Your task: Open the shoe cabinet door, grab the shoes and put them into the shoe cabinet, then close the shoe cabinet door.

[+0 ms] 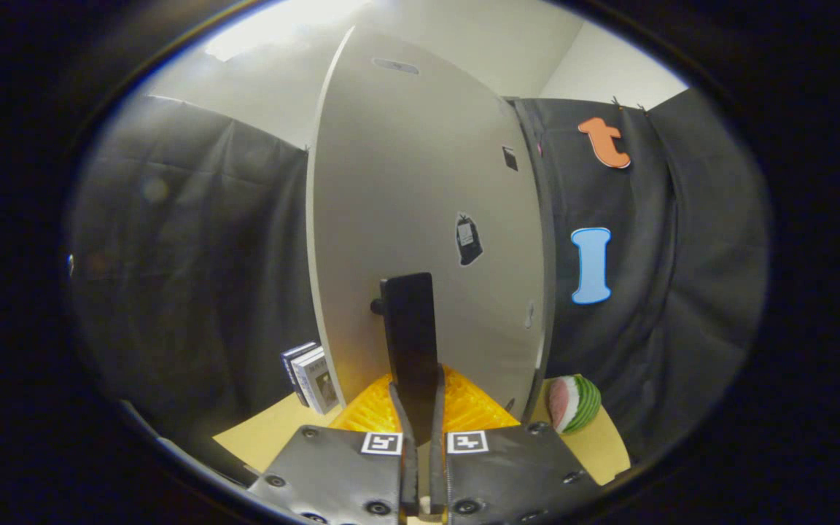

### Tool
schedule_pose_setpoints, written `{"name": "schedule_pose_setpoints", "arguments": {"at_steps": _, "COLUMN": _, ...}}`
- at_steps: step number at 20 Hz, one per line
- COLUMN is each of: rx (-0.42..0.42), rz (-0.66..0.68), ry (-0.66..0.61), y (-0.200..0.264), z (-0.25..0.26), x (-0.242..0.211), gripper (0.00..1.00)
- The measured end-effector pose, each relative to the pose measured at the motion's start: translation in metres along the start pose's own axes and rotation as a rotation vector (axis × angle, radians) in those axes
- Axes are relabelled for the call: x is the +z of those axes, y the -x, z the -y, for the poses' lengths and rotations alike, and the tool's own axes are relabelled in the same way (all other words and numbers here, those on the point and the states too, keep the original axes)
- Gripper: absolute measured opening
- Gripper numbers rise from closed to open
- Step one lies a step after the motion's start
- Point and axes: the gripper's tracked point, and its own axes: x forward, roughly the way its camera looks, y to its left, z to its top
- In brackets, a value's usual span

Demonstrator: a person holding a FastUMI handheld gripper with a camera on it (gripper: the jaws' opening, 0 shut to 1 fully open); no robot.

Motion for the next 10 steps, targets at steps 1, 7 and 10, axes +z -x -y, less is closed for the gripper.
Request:
{"name": "schedule_pose_setpoints", "arguments": {"at_steps": 1, "rx": 0.000, "rz": -0.001, "ry": 0.004, "y": 0.007, "z": 0.009, "x": 0.000, "gripper": 0.08}}
{"name": "schedule_pose_setpoints", "arguments": {"at_steps": 7, "rx": -0.054, "rz": 0.007, "ry": 0.025, "y": 0.041, "z": 0.087, "x": 0.007, "gripper": 0.07}}
{"name": "schedule_pose_setpoints", "arguments": {"at_steps": 10, "rx": -0.120, "rz": 0.007, "ry": 0.008, "y": 0.057, "z": 0.131, "x": 0.017, "gripper": 0.06}}
